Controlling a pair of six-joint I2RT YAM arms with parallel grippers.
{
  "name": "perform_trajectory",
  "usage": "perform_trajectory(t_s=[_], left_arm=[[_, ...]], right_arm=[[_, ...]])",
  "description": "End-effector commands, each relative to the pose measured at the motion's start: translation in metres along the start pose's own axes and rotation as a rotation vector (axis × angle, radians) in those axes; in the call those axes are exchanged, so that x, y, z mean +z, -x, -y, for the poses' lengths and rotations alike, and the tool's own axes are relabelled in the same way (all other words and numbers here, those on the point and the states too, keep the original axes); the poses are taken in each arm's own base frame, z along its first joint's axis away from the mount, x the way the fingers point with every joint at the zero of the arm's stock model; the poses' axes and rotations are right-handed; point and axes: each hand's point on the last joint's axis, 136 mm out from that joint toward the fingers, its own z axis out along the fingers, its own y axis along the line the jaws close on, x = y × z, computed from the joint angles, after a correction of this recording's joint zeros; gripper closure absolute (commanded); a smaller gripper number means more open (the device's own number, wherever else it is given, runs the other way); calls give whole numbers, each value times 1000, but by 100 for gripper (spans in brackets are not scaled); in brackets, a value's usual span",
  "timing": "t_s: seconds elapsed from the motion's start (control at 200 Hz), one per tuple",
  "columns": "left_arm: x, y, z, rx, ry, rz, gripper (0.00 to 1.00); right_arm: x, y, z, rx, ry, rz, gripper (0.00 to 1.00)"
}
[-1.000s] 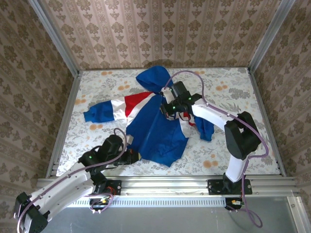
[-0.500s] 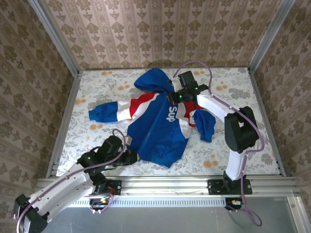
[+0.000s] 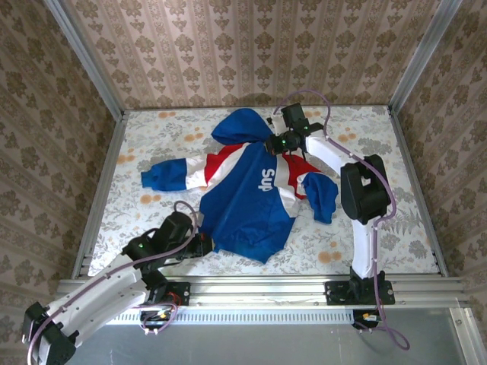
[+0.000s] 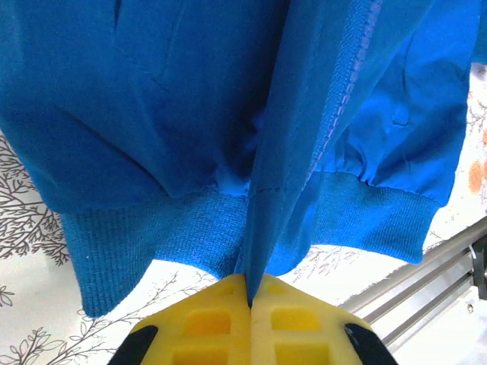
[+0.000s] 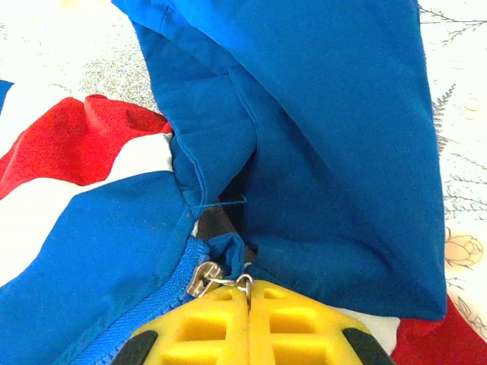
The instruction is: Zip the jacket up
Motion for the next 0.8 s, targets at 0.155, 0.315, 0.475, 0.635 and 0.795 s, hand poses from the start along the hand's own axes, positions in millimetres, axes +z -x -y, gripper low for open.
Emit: perform_trajectory(t_s=[0.155,0.315,0.475,0.635,0.795], left_arm=[[1,-18,-13,-49,56,-119,100],[3,-16,-13,-43,53,-123,100],[-2,-6,-18,-50,83,-75,96],[-14,13,-20,-23,119,6,62],[-36,42,-18,57,169,119,52]], right_arm=[[-7,40,45,-7,-140,118,100],[-14,42,52,-27,-196,113,100],[-30,48,50,-44,-212,155,89],[-54,48,44,-59,-221,199,55],[-82,41,34,-74,-219,249,43]])
